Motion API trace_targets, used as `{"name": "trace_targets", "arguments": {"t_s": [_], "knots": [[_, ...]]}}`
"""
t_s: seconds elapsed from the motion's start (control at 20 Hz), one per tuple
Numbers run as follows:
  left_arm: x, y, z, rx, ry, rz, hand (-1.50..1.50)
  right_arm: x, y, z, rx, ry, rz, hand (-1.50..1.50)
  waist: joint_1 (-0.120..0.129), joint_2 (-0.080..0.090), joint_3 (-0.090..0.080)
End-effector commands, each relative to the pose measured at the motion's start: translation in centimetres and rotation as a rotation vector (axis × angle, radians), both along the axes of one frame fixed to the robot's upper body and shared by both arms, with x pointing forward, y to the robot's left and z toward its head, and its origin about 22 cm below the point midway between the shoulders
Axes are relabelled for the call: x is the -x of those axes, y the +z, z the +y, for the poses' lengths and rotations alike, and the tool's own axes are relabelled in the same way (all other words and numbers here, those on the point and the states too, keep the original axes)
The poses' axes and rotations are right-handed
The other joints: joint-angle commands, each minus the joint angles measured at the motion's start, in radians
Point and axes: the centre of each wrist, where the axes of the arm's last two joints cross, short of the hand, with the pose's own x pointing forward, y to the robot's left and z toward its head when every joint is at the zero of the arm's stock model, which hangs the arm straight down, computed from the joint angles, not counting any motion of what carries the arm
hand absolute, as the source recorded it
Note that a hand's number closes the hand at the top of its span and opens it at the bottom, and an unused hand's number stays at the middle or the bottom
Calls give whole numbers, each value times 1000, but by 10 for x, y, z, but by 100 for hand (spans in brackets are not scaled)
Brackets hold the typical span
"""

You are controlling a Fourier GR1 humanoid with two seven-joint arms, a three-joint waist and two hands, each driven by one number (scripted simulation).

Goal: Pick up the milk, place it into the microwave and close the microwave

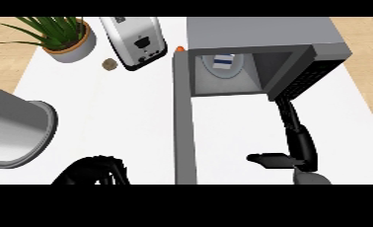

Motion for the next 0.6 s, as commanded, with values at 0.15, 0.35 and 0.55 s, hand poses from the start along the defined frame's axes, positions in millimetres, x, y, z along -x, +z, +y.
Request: {"name": "trace_targets", "arguments": {"t_s": [0.15, 0.35, 0.55], "knots": [[-49, -11, -51, -151, -85, -9, 150, 61, 35, -29, 65, -88, -23, -150, 6, 9, 1], [-69, -25, -71, -260, -296, 88, 150, 73, 54, -52, 75, -87, -36, -150, -3, 12, 1], [-75, -56, -102, -345, -344, 66, 150, 107, 55, -72, 84, -126, -46, -150, 19, 12, 2]]}}
